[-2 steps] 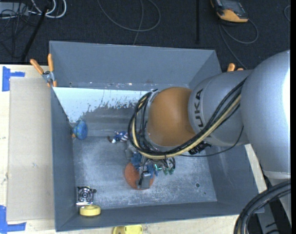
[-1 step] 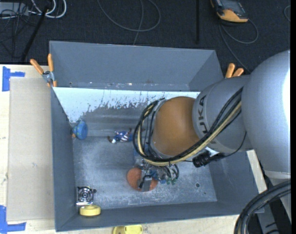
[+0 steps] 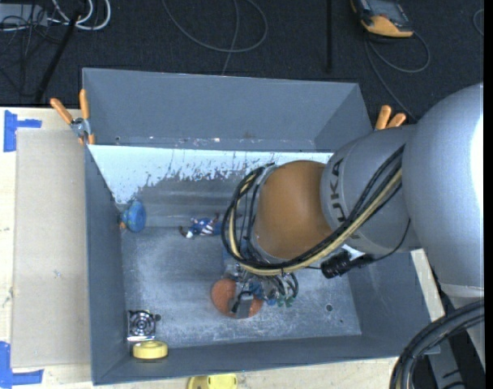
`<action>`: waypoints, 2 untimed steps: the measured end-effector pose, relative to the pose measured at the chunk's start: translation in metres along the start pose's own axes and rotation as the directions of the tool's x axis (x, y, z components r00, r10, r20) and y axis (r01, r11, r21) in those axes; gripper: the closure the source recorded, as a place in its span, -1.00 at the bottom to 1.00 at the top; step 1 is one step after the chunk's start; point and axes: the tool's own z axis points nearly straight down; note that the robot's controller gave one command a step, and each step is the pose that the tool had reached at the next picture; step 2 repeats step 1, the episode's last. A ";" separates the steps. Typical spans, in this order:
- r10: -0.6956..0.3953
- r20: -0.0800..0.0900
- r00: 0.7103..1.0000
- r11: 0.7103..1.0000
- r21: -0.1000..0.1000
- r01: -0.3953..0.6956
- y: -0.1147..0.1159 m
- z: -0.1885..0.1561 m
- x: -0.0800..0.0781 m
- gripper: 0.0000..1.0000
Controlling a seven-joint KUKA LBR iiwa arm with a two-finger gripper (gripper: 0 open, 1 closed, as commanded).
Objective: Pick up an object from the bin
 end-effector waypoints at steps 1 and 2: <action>0.012 0.007 1.000 1.000 0.002 -0.012 -0.006 -0.194 -0.003 1.00; 0.012 0.007 1.000 1.000 0.002 -0.012 -0.006 -0.194 -0.003 1.00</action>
Offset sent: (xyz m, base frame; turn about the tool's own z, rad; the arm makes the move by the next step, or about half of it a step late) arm 0.0000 0.0000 0.0000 0.0000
